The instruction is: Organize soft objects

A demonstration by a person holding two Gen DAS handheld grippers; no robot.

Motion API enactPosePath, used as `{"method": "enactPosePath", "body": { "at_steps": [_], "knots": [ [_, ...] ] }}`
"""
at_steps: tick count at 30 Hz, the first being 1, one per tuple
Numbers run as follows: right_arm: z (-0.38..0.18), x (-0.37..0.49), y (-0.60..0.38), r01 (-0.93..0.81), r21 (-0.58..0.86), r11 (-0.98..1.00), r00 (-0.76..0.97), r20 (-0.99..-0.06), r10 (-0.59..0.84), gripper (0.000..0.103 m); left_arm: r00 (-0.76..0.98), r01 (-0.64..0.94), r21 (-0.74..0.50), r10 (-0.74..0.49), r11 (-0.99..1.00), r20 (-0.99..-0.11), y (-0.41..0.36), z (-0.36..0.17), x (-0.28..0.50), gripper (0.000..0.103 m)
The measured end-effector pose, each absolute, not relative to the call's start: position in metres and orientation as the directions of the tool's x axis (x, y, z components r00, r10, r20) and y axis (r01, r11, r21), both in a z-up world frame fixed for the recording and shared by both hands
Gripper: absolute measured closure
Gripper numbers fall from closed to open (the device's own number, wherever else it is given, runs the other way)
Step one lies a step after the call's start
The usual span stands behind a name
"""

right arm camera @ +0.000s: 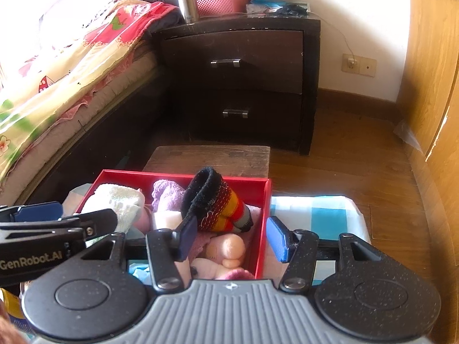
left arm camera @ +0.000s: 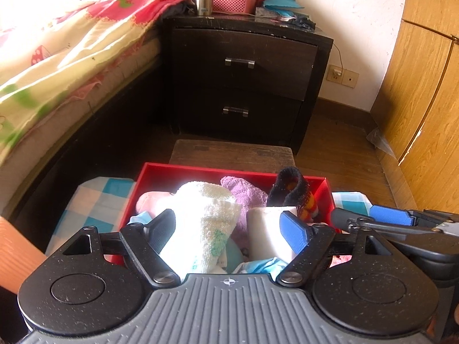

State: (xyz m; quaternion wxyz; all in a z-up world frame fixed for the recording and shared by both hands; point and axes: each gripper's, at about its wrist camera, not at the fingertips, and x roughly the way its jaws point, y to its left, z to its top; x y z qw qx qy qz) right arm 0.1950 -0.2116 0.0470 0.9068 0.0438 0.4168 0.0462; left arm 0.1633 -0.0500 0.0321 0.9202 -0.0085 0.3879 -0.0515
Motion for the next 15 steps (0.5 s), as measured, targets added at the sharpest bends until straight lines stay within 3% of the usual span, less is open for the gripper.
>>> {"method": "enactPosePath", "body": {
  "at_steps": [15],
  "knots": [
    [0.091,0.119,-0.191,-0.115,0.013,0.993,0.690,-0.718,0.090,0.070,0.695,0.084,-0.034,-0.082,0.996,-0.714,-0.028,0.041,0.090,0.024]
  ]
}}
